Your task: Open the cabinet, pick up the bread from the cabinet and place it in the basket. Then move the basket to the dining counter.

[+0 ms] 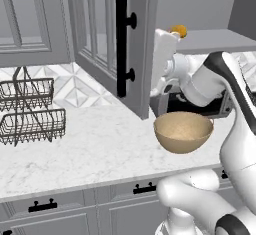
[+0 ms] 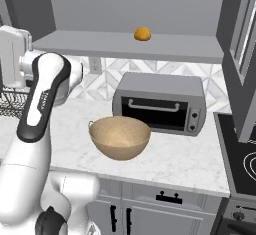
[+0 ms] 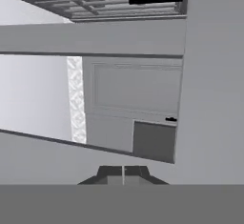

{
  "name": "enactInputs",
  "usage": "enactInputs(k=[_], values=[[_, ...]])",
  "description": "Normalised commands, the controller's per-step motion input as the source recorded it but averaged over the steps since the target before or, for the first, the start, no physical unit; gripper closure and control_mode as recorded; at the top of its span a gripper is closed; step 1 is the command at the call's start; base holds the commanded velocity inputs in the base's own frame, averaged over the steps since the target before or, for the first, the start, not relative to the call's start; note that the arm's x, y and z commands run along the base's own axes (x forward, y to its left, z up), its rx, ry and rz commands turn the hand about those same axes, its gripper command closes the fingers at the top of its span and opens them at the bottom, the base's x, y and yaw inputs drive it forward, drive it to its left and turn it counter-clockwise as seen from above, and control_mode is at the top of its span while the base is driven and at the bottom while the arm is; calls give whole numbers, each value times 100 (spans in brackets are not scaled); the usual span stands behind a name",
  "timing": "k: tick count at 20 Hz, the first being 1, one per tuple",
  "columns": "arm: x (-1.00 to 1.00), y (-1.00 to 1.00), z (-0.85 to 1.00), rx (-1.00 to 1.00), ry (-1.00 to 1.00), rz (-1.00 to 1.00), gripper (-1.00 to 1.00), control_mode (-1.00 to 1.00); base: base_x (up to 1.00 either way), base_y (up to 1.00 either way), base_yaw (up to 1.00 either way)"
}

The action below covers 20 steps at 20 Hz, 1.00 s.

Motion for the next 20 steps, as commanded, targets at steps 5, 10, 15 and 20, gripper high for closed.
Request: enactInputs(k=[5,10,15,20], values=[[-42,100,11,-10,0,-5,100,-100,0,0,0],[-2,24,0,-2,3,-12,100,-100,0,0,0],[0,-95,12,-6,0,-15,100,-100,0,0,0],[0,-96,3,-18,-4,-21,100,-100,0,0,0]])
